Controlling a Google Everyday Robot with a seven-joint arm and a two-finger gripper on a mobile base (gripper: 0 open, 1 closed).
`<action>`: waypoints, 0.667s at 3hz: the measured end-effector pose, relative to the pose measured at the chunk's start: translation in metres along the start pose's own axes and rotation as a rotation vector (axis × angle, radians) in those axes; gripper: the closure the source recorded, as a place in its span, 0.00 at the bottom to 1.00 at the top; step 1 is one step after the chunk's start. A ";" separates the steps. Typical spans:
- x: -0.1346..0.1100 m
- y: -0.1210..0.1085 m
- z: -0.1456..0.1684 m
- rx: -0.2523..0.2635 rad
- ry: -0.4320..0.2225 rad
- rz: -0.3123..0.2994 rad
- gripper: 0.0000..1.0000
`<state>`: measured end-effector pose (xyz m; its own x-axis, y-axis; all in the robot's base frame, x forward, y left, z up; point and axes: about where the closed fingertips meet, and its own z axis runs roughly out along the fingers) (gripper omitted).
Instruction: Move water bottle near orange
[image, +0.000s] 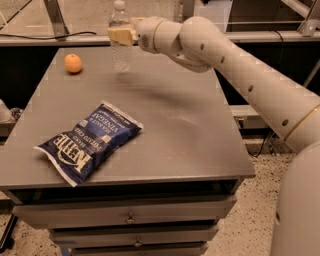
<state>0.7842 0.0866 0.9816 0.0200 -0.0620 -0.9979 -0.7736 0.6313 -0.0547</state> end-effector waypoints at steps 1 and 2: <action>0.006 0.017 0.033 -0.059 0.008 0.021 1.00; 0.013 0.035 0.060 -0.111 0.007 0.036 1.00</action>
Offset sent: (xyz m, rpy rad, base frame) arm 0.0154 0.0996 -0.0263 0.0263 0.0553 0.1626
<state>0.7948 0.1543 0.9645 -0.0137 -0.0464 -0.9988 -0.8391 0.5439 -0.0138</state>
